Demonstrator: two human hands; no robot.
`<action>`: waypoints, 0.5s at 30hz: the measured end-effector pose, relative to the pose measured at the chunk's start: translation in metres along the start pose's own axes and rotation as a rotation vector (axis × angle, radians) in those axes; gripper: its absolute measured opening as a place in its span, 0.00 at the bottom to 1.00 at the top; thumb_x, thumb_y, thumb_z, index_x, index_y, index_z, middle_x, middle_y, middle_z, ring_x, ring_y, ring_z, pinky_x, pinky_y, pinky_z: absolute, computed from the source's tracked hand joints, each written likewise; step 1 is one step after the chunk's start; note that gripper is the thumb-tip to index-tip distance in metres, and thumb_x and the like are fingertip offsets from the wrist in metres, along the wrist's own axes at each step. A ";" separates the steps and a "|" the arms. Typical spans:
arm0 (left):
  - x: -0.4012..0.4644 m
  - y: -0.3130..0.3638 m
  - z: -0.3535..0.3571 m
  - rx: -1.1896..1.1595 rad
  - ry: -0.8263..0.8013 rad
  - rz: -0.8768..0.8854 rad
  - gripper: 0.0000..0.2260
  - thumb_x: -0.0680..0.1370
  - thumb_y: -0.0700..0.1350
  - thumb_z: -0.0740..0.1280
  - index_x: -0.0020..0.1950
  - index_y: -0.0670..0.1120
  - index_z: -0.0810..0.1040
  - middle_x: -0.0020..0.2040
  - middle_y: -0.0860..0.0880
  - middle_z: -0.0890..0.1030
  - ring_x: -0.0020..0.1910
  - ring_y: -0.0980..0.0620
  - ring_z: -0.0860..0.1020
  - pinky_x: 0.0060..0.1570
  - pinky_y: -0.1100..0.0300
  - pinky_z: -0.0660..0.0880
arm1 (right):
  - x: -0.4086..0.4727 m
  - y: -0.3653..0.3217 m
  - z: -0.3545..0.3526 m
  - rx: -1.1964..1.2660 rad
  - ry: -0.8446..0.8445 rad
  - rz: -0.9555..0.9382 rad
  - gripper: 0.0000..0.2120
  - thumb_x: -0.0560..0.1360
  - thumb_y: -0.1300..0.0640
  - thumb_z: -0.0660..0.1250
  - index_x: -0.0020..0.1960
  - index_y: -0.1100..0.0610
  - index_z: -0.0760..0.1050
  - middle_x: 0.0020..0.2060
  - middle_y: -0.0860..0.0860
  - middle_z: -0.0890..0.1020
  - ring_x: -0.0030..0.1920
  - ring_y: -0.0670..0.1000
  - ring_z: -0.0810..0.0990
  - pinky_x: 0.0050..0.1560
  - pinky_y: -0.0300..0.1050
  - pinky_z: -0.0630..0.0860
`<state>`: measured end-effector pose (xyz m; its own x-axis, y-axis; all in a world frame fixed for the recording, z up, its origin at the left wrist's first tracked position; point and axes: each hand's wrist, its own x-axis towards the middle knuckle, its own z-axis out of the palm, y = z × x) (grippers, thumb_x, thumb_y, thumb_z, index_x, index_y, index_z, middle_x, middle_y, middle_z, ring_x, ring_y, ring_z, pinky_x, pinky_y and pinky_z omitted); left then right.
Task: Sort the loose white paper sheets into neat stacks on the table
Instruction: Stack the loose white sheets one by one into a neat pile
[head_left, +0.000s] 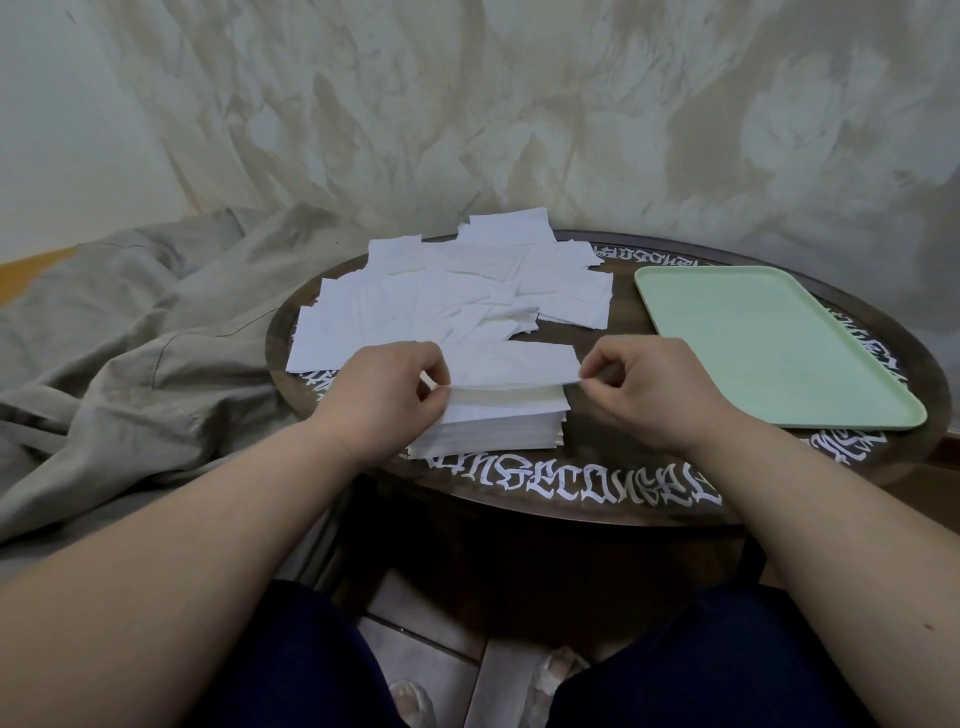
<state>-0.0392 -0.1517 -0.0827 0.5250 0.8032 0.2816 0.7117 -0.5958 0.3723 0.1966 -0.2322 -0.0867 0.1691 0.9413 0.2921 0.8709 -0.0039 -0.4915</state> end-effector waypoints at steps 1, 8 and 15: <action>0.002 0.000 0.000 -0.048 0.045 -0.037 0.02 0.75 0.42 0.68 0.43 0.49 0.77 0.36 0.58 0.77 0.39 0.57 0.78 0.44 0.61 0.71 | 0.001 -0.001 0.000 0.024 0.038 0.000 0.02 0.72 0.58 0.69 0.42 0.52 0.79 0.35 0.46 0.80 0.38 0.45 0.77 0.42 0.39 0.73; 0.018 -0.009 -0.005 -0.216 0.400 0.062 0.07 0.72 0.34 0.69 0.42 0.46 0.78 0.45 0.55 0.80 0.43 0.49 0.81 0.49 0.53 0.79 | 0.019 -0.015 0.006 0.032 0.442 -0.266 0.02 0.70 0.64 0.69 0.40 0.58 0.79 0.37 0.52 0.82 0.38 0.50 0.79 0.42 0.43 0.75; 0.003 -0.028 -0.004 -0.048 0.086 0.009 0.11 0.71 0.36 0.69 0.36 0.52 0.74 0.45 0.50 0.83 0.42 0.50 0.79 0.48 0.58 0.74 | 0.013 -0.010 0.018 -0.085 0.031 -0.213 0.02 0.72 0.61 0.69 0.41 0.56 0.79 0.41 0.51 0.81 0.44 0.52 0.79 0.47 0.47 0.75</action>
<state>-0.0595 -0.1329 -0.0887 0.4878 0.7954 0.3597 0.6829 -0.6044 0.4104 0.1820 -0.2136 -0.0930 -0.0097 0.9130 0.4079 0.9240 0.1641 -0.3454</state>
